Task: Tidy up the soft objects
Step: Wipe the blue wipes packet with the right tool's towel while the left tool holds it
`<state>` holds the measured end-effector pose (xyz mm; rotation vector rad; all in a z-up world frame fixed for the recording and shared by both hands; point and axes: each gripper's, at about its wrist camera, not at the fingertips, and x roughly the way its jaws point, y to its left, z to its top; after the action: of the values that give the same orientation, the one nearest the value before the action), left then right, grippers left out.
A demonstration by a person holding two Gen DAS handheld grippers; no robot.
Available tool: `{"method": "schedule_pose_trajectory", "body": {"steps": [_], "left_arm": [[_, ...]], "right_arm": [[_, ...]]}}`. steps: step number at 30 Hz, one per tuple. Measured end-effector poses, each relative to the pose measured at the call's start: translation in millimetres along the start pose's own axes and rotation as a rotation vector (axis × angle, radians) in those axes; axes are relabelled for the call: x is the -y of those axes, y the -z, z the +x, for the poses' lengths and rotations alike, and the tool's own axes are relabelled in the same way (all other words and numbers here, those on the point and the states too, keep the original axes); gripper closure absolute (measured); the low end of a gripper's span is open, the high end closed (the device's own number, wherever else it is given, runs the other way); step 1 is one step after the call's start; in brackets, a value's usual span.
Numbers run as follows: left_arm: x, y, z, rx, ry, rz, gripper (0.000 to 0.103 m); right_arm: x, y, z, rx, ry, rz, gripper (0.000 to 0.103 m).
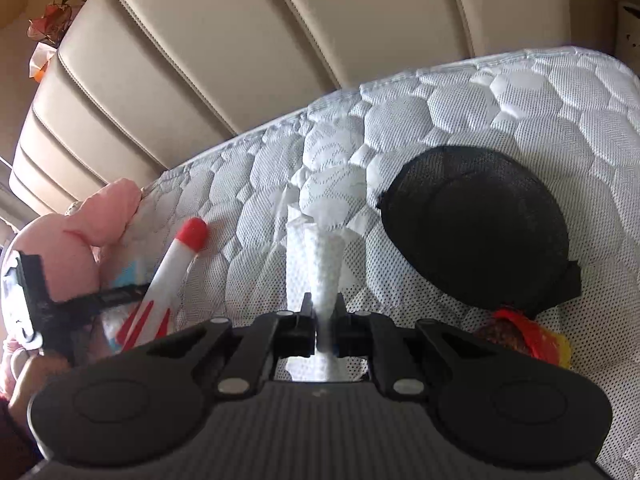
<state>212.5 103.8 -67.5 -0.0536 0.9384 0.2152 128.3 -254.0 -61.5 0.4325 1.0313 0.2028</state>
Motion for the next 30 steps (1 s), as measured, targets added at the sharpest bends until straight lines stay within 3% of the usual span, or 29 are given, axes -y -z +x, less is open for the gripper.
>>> {"method": "schedule_pose_trajectory", "body": {"steps": [3, 4, 6, 7, 9, 12, 15, 16, 18, 20, 23, 25, 28, 30], "left_arm": [[5, -4, -60, 0.314, -0.040, 0.052, 0.047], [12, -2, -80, 0.382, 0.016, 0.073, 0.047], [33, 3, -102, 0.373, 0.249, 0.101, 0.046], [50, 7, -103, 0.319, 0.366, 0.141, 0.046], [93, 25, -91, 0.189, 0.508, 0.262, 0.046], [146, 63, -64, 0.040, 0.525, 0.502, 0.046], [161, 85, -49, -0.006, 0.486, 0.667, 0.040], [157, 83, -51, -0.015, 0.487, 0.660, 0.034], [138, 71, -64, -0.038, 0.523, 0.559, 0.008], [112, 56, -83, -0.018, 0.553, 0.434, 0.008], [73, 32, -93, 0.056, 0.502, 0.215, 0.008], [51, 23, -87, 0.049, 0.478, 0.078, 0.008], [33, 15, -33, -0.037, 0.470, 0.019, 0.008], [33, 18, -29, -0.071, 0.469, 0.061, 0.008]], "right_arm": [[0, -6, -14, 0.049, -0.014, 0.003, 0.095], [0, -8, -19, 0.064, -0.025, 0.006, 0.095], [0, -12, -27, 0.088, -0.042, 0.008, 0.095], [0, -12, -30, 0.097, -0.031, 0.006, 0.095], [0, -12, -35, 0.114, -0.010, 0.001, 0.095], [2, -9, -37, 0.113, 0.018, 0.000, 0.095], [4, -6, -29, 0.095, 0.040, -0.004, 0.095], [3, -5, -26, 0.089, 0.039, -0.012, 0.095], [-6, -2, -19, 0.082, 0.009, -0.042, 0.095], [-14, 2, -13, 0.074, -0.022, -0.073, 0.095], [-27, 8, -3, 0.063, -0.067, -0.119, 0.096], [-40, 11, 4, 0.029, -0.169, -0.130, 0.096], [-57, 21, 22, -0.054, -0.215, -0.168, 0.096], [-63, 29, 31, -0.078, -0.156, -0.220, 0.096]]}}
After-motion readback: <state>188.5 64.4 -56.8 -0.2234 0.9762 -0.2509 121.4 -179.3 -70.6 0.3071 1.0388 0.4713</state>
